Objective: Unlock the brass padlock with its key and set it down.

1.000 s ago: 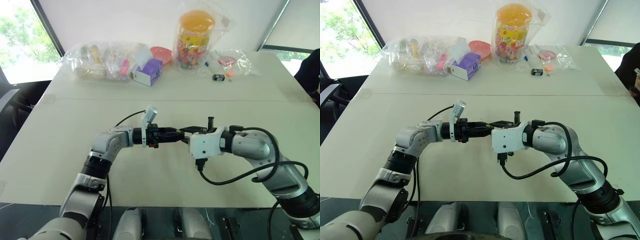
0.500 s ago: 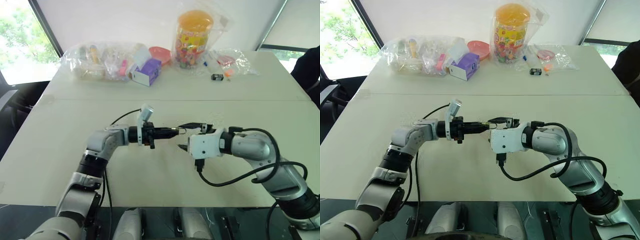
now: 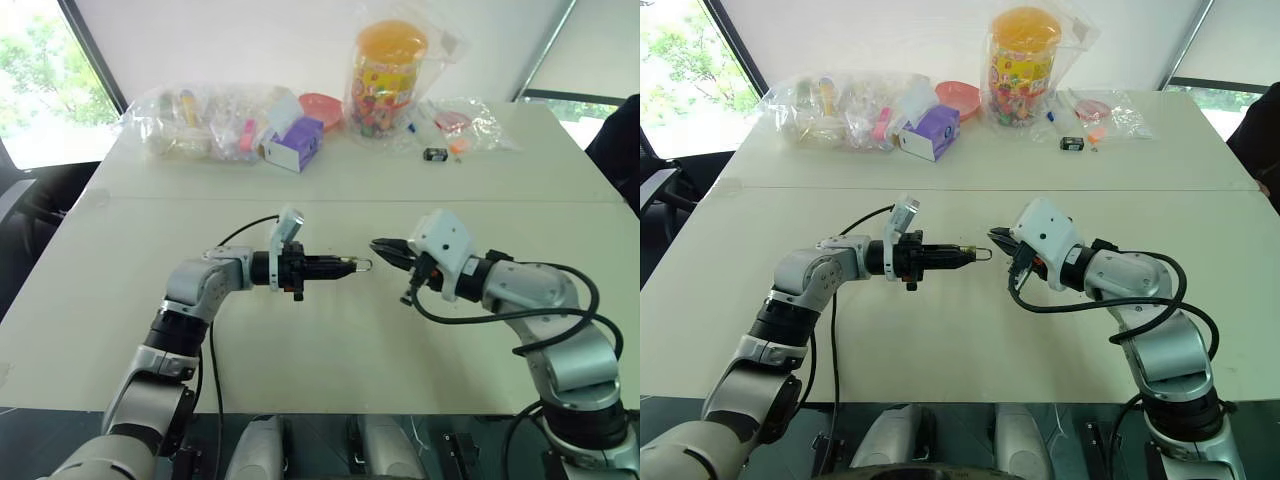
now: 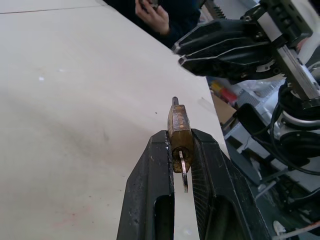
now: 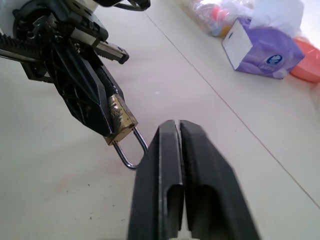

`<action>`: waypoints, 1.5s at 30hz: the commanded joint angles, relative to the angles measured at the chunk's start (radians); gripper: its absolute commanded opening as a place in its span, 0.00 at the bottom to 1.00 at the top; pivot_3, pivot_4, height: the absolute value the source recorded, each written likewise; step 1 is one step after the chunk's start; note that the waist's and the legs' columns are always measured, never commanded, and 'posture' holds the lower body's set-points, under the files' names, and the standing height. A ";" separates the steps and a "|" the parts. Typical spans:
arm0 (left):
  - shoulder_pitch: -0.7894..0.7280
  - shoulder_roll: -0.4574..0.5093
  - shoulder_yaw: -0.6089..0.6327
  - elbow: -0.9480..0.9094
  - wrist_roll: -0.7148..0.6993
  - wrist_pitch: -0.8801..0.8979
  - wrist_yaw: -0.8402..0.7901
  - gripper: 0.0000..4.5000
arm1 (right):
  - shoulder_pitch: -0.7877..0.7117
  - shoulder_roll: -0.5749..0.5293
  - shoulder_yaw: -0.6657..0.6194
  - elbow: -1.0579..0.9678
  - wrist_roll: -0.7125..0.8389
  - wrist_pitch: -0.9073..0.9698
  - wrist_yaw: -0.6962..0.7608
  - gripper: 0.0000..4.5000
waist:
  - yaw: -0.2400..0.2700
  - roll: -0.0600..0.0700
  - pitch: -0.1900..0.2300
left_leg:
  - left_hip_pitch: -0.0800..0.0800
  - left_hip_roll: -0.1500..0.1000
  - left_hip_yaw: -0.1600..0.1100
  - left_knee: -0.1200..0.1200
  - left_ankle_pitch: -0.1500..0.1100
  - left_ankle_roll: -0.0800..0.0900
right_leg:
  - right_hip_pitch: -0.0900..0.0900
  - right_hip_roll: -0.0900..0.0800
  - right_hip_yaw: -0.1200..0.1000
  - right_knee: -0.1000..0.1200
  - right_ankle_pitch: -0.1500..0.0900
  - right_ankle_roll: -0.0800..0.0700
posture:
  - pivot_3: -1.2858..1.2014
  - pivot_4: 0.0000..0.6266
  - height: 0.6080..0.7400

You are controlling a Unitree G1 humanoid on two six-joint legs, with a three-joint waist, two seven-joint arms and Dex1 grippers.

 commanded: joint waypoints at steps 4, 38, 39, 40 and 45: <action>-0.020 -0.014 0.036 -0.040 -0.046 0.023 0.002 0.00 | 0.011 0.009 0.068 0.026 -0.013 -0.041 -0.072 0.02 | 0.001 0.000 0.000 | 0.000 -0.001 0.000 0.000 0.000 0.000 | 0.000 0.000 0.000 0.000 0.000 0.000 | 0.52 0.24 0.96; -0.325 -0.329 0.054 0.829 0.246 -0.365 0.160 0.62 | 0.369 -0.064 -0.021 -0.393 -0.066 0.182 -0.350 0.00 | 0.021 -0.001 0.000 | -0.001 -0.004 0.000 0.000 0.000 0.000 | 0.000 0.003 -0.001 -0.001 0.000 0.000 | 0.52 0.24 0.96; -0.331 -0.324 0.055 0.851 0.258 -0.383 0.154 0.72 | 0.366 -0.066 -0.021 -0.393 -0.066 0.185 -0.352 0.00 | 0.022 -0.001 0.000 | -0.001 -0.004 0.000 0.000 0.000 0.000 | 0.000 0.003 -0.001 -0.001 0.000 0.000 | 0.52 0.24 0.96; -0.330 -0.311 0.053 0.857 0.273 -0.401 0.146 0.83 | 0.368 -0.072 -0.023 -0.393 -0.067 0.184 -0.353 0.00 | 0.022 -0.001 0.000 | -0.001 -0.004 0.000 0.000 0.000 0.000 | 0.000 0.003 -0.001 -0.001 0.000 0.000 | 0.52 0.24 0.96; -0.284 -0.194 0.078 0.740 0.269 -0.416 0.059 0.99 | 0.369 -0.100 -0.052 -0.389 -0.062 0.177 -0.336 0.00 | -0.002 -0.001 -0.001 | 0.001 -0.003 0.000 0.000 0.000 0.001 | 0.001 0.004 -0.001 -0.001 0.000 0.000 | 0.52 0.24 0.96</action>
